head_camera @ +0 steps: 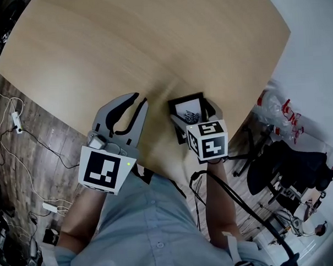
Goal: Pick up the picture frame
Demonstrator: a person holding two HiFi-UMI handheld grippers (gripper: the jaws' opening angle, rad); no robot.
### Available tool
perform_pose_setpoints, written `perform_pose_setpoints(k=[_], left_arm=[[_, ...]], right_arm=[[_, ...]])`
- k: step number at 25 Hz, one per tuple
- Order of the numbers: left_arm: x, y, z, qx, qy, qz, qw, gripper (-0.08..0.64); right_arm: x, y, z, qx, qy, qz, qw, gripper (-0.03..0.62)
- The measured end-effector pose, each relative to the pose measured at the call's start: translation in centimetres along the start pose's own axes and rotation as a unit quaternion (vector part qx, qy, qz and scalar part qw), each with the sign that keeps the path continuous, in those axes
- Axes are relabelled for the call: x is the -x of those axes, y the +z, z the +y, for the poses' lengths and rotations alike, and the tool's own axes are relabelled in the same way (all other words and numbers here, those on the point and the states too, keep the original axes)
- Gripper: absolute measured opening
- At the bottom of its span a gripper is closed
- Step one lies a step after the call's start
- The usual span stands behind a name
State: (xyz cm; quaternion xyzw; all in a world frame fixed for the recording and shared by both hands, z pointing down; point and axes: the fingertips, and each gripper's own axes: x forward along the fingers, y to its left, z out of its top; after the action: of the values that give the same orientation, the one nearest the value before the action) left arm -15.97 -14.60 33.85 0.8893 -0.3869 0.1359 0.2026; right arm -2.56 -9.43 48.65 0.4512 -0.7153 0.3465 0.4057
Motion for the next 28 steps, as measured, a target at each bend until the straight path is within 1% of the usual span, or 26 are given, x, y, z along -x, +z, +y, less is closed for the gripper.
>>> perform_pose_setpoints(k=[2,5,9,14,20,23,25,28], left_arm=[[-0.2,-0.6,-0.1,-0.002,-0.010,0.016,0.9998,0.095],[-0.4,-1.8,-0.4,-0.008,-0.037,0.042,0.9984,0.172],[-1.1,-2.4,-0.9,-0.010,-0.059,0.065,0.9961,0.208],[-2.3,-3.4,-2.4,-0.030,-0.081,0.097,0.9915,0.232],[-3.1,-4.7,-2.8,-0.047,-0.104,0.135,0.9842,0.250],[-3.4,-4.9,-3.2,-0.054,-0.114,0.147,0.9810,0.253],[-3.8,-5.4,-3.6,-0.059,-0.125,0.162,0.9771,0.253],[-4.5,-6.8,-4.6,-0.069,-0.159,0.199,0.9646,0.273]], right_arm=[[0.3,0.2,0.4,0.000,0.003,-0.017,1.000,0.518],[0.7,0.5,1.0,-0.004,0.007,-0.044,0.999,0.517],[1.1,1.1,1.6,0.001,0.009,-0.073,0.997,0.518],[1.7,1.1,2.3,0.015,0.019,-0.101,0.995,0.517],[2.3,1.7,4.2,0.028,0.039,-0.134,0.990,0.517],[2.7,1.9,4.8,0.037,0.046,-0.153,0.986,0.517],[3.1,2.2,5.0,0.046,0.049,-0.166,0.984,0.518],[3.7,2.5,5.4,0.065,0.050,-0.182,0.980,0.517]])
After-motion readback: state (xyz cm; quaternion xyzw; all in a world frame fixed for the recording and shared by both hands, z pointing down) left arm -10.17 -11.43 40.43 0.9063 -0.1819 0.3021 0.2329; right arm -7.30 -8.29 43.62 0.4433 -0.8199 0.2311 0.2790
